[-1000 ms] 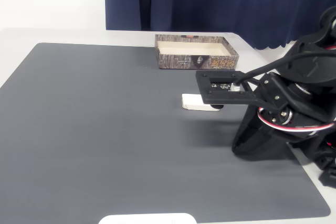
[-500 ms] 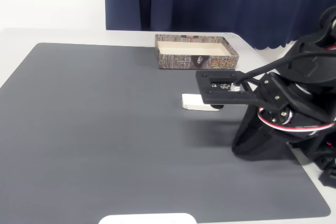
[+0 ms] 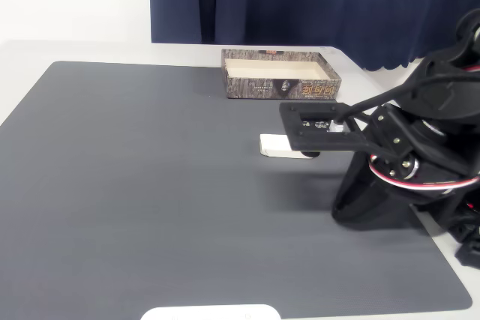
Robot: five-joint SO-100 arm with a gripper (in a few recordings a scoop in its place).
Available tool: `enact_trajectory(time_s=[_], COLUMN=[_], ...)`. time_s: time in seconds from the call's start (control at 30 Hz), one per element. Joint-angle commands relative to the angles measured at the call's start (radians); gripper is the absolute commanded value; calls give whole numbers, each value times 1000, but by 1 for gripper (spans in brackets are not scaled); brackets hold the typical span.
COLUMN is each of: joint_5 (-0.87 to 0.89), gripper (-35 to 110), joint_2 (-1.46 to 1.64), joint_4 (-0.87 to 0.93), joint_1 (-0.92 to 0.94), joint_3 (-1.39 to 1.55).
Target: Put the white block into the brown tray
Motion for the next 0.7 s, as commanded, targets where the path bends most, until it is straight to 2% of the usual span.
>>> enact_trajectory(time_s=[0.0, 0.2, 0.43, 0.67], joint_5=[6, -40, -222, -319], gripper=[0, 0, 0, 0], joint_2=[-26, -167, -528, -808], joint_4=[14, 12, -8, -74], joint_1=[15, 84, 268, 371], joint_3=[-11, -178, -469, -663])
